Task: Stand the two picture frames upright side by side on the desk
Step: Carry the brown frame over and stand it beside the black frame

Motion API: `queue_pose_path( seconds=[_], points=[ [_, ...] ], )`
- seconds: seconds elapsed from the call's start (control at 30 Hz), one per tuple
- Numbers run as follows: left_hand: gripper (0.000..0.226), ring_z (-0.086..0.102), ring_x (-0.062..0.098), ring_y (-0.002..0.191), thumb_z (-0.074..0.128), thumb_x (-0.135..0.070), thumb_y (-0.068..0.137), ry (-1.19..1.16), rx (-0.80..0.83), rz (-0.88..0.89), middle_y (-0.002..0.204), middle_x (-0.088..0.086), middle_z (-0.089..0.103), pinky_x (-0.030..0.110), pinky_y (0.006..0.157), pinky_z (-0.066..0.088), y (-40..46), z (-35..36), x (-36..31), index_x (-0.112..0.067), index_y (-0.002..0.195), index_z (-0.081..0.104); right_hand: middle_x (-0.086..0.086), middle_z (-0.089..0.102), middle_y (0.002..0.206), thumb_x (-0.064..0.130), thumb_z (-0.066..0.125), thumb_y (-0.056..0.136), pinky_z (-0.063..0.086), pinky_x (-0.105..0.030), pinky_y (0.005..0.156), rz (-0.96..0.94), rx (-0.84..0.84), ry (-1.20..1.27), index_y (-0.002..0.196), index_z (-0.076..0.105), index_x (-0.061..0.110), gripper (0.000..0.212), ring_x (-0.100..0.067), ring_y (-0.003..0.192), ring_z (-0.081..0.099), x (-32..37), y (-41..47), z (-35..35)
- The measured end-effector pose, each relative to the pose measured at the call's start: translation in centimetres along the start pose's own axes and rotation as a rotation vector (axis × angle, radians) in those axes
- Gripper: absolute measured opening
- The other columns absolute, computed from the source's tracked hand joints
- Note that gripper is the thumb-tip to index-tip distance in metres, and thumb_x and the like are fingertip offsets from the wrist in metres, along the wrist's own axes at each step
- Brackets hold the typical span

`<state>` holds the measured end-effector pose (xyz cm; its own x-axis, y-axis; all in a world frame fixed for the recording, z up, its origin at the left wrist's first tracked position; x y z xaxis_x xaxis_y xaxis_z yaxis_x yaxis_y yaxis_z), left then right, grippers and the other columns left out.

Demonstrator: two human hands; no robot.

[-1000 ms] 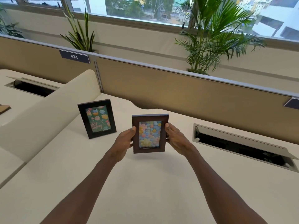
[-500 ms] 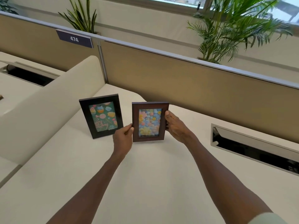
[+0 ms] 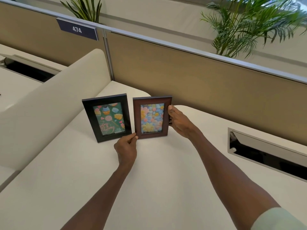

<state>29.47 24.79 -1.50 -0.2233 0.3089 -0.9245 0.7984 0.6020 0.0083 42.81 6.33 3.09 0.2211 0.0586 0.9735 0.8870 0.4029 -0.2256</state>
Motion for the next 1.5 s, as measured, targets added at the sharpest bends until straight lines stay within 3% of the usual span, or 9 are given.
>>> queue_pose_path(
  seconds=[0.1, 0.23, 0.53, 0.77, 1.0, 1.5],
  points=[
    [0.024, 0.071, 0.027, 0.096, 0.069, -0.005, 0.088, 0.013, -0.019, 0.003, 0.104, 0.018, 0.076, 0.023, 0.087, 0.048, -0.4, 0.3, 0.1, 0.002, 0.111, 0.072, -0.011, 0.062, 0.133, 0.044, 0.032, 0.104, 0.048, -0.046, 0.101, 0.002, 0.017, 0.003, 0.136, 0.051, 0.018, 0.045, -0.031, 0.12, 0.06, 0.0, 0.6, 0.0],
    [0.034, 0.069, 0.023, 0.096, 0.066, -0.003, 0.089, 0.097, 0.005, 0.054, 0.11, 0.019, 0.074, 0.021, 0.088, 0.045, -1.7, 0.7, 0.4, 0.003, 0.123, 0.064, -0.01, 0.061, 0.134, 0.046, 0.033, 0.103, 0.046, -0.05, 0.104, 0.002, 0.032, -0.006, 0.138, 0.049, 0.019, 0.047, -0.031, 0.121, 0.059, 0.1, 1.3, 0.0],
    [0.057, 0.067, 0.025, 0.111, 0.061, -0.025, 0.092, 0.276, 0.15, 0.071, 0.123, 0.015, 0.069, 0.032, 0.092, 0.05, -2.9, 1.9, -0.5, -0.007, 0.144, 0.044, -0.009, 0.06, 0.134, 0.049, 0.034, 0.101, 0.045, -0.052, 0.105, 0.001, 0.043, -0.024, 0.139, 0.048, 0.021, 0.049, -0.03, 0.122, 0.058, 0.2, 2.2, 0.1],
    [0.076, 0.068, 0.02, 0.101, 0.061, -0.029, 0.094, 0.353, 0.29, 0.077, 0.147, 0.021, 0.05, 0.033, 0.092, 0.052, -3.3, 2.5, -1.2, -0.003, 0.153, 0.02, -0.008, 0.059, 0.135, 0.05, 0.036, 0.1, 0.044, -0.05, 0.106, 0.015, 0.021, -0.03, 0.139, 0.048, 0.02, 0.05, -0.029, 0.122, 0.057, 0.2, 3.2, 0.3],
    [0.082, 0.067, 0.016, 0.103, 0.062, -0.039, 0.092, 0.419, 0.335, 0.054, 0.166, 0.01, 0.006, 0.028, 0.093, 0.05, -3.1, 3.1, -0.6, -0.005, 0.154, 0.019, -0.004, 0.061, 0.132, 0.051, 0.037, 0.099, 0.049, -0.044, 0.101, 0.015, 0.036, -0.027, 0.137, 0.05, 0.022, 0.049, -0.026, 0.12, 0.058, 0.3, 3.7, 0.3],
    [0.076, 0.068, 0.015, 0.103, 0.06, -0.04, 0.093, 0.465, 0.347, 0.088, 0.166, 0.012, 0.003, 0.025, 0.089, 0.049, -3.2, 3.4, 0.2, -0.004, 0.151, 0.027, -0.001, 0.061, 0.131, 0.051, 0.035, 0.1, 0.051, -0.043, 0.097, 0.052, 0.098, -0.061, 0.135, 0.05, 0.028, 0.045, -0.024, 0.119, 0.059, 0.9, 4.1, 0.3]
  ],
)
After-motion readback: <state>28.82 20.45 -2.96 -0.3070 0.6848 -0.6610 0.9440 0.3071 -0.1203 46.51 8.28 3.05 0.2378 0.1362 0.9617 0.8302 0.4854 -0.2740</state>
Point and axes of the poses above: each hand's wrist, its own y-axis towards the middle knuckle, its own z-axis out of the palm, x = y × z, the point moved 2 cm from there along y, towards the middle knuckle
